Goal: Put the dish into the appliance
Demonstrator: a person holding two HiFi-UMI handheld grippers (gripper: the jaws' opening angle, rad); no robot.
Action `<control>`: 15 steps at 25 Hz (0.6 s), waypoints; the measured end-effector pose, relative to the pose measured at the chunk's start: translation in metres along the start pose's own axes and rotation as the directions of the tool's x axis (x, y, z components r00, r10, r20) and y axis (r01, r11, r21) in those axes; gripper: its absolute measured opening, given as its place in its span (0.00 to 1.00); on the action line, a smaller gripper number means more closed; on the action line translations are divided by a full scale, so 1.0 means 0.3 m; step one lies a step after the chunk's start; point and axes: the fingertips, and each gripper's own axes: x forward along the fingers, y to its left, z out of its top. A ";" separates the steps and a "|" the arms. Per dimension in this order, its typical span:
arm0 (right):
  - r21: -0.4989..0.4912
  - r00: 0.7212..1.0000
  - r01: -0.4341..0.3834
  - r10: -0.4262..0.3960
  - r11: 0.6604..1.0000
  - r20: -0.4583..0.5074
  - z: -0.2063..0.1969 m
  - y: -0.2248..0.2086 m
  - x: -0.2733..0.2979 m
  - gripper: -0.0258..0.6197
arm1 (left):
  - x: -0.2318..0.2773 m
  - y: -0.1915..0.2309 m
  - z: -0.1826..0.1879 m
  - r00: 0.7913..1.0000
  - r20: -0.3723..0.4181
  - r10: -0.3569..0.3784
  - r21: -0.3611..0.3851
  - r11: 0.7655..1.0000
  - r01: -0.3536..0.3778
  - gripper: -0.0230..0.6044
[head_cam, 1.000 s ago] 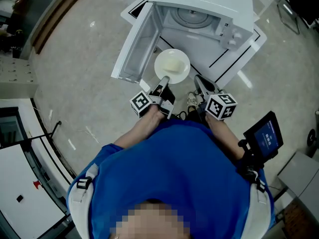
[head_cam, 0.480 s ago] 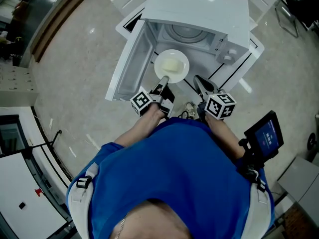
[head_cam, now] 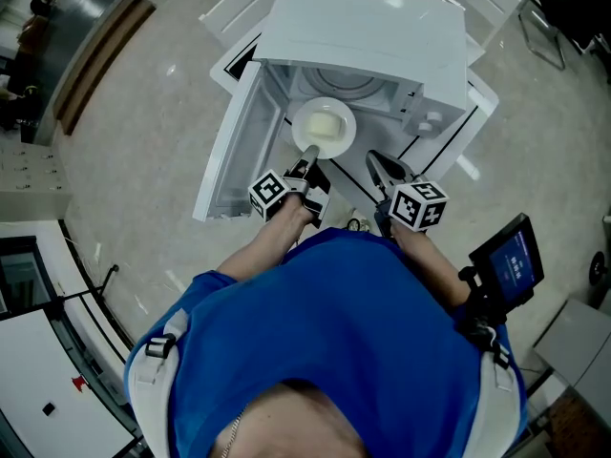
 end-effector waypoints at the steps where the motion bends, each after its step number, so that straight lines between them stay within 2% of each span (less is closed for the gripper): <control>1: 0.002 1.000 0.001 -0.001 1.000 -0.003 0.001 -0.004 0.004 0.04 | 0.010 0.002 0.007 1.000 0.001 0.005 0.000 1.000 -0.005 0.06; 7: 0.016 1.000 0.004 -0.004 1.000 -0.015 0.070 -0.105 0.056 0.04 | 0.184 0.005 0.036 0.999 0.000 0.037 -0.001 0.999 -0.037 0.06; 15: 0.025 1.000 0.009 -0.008 1.000 -0.018 0.095 -0.149 0.091 0.04 | 0.295 0.019 0.070 0.997 0.009 0.073 -0.012 0.997 -0.072 0.06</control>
